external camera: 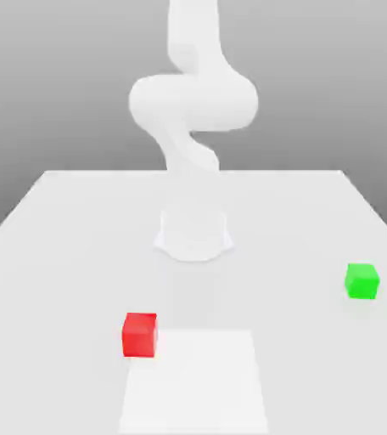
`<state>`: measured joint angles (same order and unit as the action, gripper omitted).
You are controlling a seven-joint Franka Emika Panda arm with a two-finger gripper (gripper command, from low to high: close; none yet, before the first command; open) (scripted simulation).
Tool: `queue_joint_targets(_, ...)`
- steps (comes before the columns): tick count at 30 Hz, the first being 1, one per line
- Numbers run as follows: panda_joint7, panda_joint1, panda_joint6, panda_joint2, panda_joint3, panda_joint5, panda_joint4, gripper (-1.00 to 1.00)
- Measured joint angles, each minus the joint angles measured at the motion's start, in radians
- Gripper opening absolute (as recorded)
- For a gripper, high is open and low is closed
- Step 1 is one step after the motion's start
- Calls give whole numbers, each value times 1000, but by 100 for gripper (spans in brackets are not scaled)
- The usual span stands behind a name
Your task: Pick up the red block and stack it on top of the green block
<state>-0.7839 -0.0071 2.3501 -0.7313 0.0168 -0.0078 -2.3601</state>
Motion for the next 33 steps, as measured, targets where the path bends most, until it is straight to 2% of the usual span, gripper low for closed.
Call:
queue_joint_targets(17, 164, -73, 435, 619, 145, -28, -486, 0)
queue_joint_targets(20, 213, -79, 538, 751, 140, 24, -503, 0)
queue_joint_targets(24, 279, -130, 663, 899, 67, 113, -485, 0)
queue_joint_targets(25, 287, -146, 686, 927, 49, 123, -482, -100)
queue_joint_targets(33, 271, -151, 668, 905, 49, 102, -485, -100)
